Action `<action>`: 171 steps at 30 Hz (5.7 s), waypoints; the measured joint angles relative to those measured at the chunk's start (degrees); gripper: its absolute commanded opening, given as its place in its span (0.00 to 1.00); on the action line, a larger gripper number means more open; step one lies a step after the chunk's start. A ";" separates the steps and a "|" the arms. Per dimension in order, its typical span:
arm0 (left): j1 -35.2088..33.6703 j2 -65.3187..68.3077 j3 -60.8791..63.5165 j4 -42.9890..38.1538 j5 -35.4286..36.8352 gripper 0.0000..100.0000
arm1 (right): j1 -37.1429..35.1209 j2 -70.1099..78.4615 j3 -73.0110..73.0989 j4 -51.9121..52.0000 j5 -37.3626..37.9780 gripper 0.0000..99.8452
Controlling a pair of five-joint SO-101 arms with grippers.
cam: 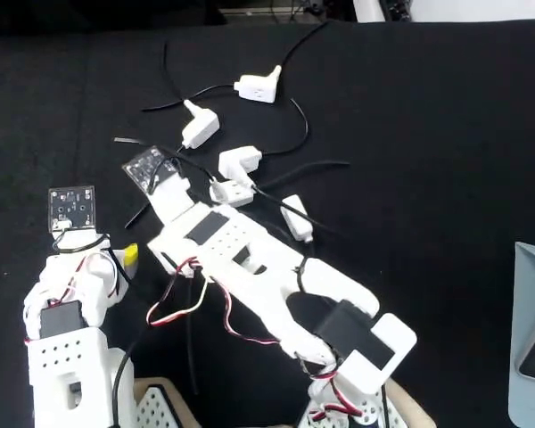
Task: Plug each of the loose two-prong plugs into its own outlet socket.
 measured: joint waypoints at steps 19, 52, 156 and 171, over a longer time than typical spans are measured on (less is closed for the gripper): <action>0.00 0.00 0.00 0.00 0.00 0.28 | 6.42 6.59 0.09 1.76 16.97 0.16; 0.00 0.00 0.00 0.00 0.00 0.28 | 23.74 -30.95 19.25 33.76 44.48 0.35; 0.88 0.00 0.62 0.00 0.00 0.28 | 23.65 -21.19 26.81 20.57 44.57 0.20; 0.88 0.00 0.62 0.00 0.00 0.28 | 21.27 -22.24 27.52 21.27 40.70 0.28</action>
